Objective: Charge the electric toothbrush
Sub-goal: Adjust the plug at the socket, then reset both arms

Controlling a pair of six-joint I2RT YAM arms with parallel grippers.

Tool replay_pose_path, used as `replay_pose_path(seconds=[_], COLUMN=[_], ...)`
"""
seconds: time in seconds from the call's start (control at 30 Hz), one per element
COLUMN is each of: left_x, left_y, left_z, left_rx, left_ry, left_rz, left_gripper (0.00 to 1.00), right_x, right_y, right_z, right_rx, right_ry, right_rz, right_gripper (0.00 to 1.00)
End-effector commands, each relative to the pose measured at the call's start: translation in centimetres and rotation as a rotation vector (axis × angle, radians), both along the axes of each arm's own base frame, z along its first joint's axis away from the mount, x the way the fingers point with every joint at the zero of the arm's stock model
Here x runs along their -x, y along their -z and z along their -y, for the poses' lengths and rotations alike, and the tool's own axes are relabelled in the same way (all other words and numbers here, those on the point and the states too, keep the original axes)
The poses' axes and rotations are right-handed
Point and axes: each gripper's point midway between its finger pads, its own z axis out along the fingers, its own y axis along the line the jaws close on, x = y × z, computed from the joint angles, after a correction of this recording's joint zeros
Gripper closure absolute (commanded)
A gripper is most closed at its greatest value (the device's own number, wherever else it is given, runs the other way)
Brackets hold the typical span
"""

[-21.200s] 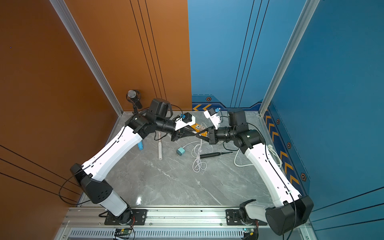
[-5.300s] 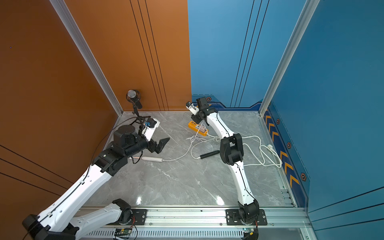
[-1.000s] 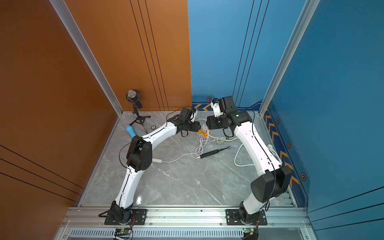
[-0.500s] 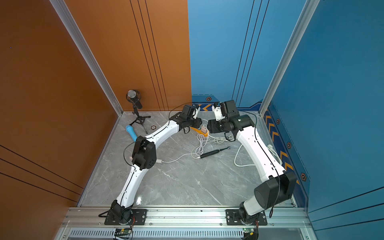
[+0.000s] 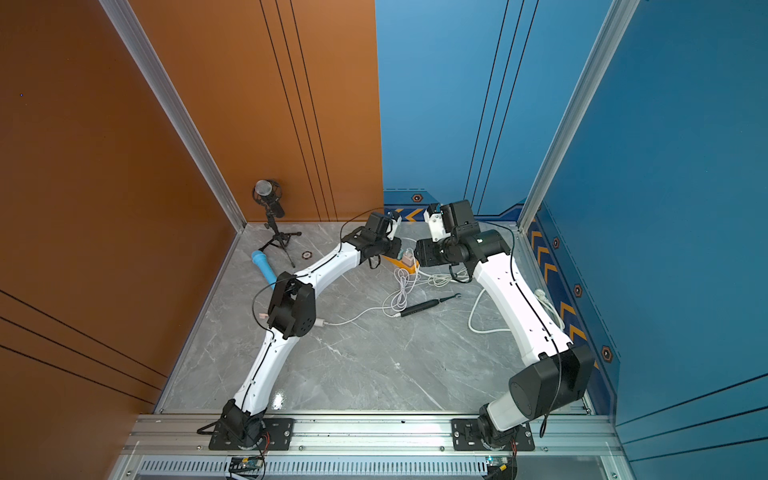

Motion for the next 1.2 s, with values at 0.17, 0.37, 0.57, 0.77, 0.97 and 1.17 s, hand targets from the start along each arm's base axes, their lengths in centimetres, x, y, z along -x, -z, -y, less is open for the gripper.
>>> replay_pose_path(seconds=[0.17,0.37,0.57,0.77,0.97,1.17], left_x=[1.7,2.5,3.7,7.1,11.8,16.0], left_y=[7.4,5.2,-5.5,-15.5,-19.0,-11.3], left_z=[-2.8,-1.4,0.4,-0.8,-9.2,-23.8], left_rx=[-0.122,-0.095,-0.017,0.062,0.091,-0.121], left_ry=[-0.055,0.01,0.068,0.095,-0.065,-0.392], left_rz=[-0.156,-0.133,0.026,0.145,0.334,0.393], left_gripper=[0.81,0.58,0.1,0.01,0.02,0.02], right_x=[0.6,0.8,0.1,0.1,1.6,1.7], right_y=[-2.1,-2.7,-3.4,-1.0,6.6,14.2], right_z=[0.1,0.2,2.9,9.3,16.0,19.9], right_rx=[-0.041,-0.054,-0.012,-0.001,0.119,0.266], right_ry=[-0.013,0.002,0.146,0.406,0.652,0.732], right_rz=[0.054,0.066,0.141,0.204,0.221,0.288], right_gripper=[0.38,0.37,0.33,0.22,0.01,0.0])
